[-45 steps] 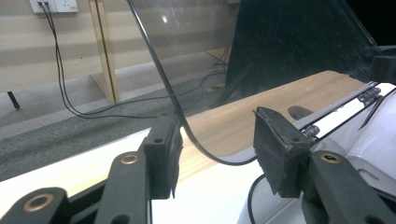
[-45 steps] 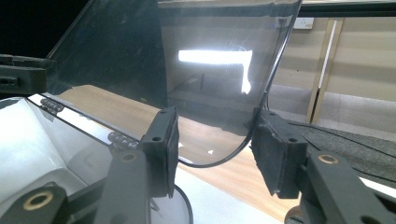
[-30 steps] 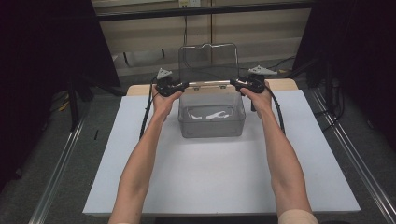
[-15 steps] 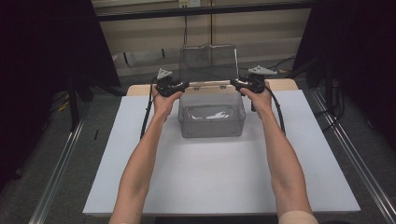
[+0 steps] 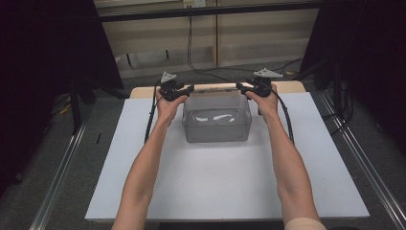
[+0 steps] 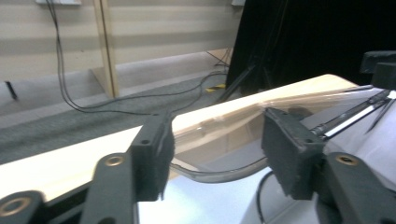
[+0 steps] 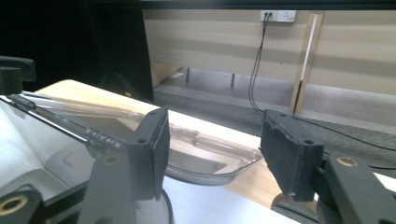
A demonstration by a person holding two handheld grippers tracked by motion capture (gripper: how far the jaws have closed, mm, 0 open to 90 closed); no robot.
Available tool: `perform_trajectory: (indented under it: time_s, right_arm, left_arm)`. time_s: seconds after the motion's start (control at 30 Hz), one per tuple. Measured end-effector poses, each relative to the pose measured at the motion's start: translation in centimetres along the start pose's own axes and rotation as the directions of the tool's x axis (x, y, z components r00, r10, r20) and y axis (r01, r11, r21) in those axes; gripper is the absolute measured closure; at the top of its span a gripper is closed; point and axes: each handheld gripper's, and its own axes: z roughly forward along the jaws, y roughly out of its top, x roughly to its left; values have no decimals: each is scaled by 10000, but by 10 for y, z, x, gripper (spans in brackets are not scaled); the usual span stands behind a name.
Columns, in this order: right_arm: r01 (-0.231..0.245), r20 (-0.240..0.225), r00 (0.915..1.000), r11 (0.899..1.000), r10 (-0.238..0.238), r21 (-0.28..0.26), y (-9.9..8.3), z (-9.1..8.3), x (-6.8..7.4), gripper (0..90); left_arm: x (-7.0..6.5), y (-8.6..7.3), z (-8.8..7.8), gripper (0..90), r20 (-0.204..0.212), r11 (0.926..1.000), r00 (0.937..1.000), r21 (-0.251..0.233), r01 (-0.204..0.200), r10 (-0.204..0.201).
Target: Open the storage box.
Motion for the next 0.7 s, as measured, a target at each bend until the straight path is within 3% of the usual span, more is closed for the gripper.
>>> perform_trajectory:
  time_s: [0.1,0.17,0.33,0.47,0.57,0.7]
  right_arm:
    - [-21,157,9999,9999,20,103,1,-2,0,323]
    - [-11,216,9998,9999,8,156,2,-4,1,287]
    - [88,266,9996,9999,-91,102,6,-12,5,230]
    - [135,280,9995,9999,-137,54,5,-19,8,175]
    - [-5,237,9997,9999,8,-147,3,-25,9,141]
    - [-26,57,10000,9994,28,-357,4,-32,15,81]
  left_arm:
    - [1,0,0,321,-265,10000,9996,-12,-42,41]
    - [3,0,-2,265,-231,10000,9997,14,54,-54]
    - [3,-2,-14,210,-313,9999,9995,-104,-94,91]
    - [6,-4,-26,141,-490,9995,9988,-313,-16,0]
    - [7,-4,-35,106,-403,9985,9990,-513,173,-194]
    - [3,-3,-47,62,-367,9990,9993,-451,-51,34]
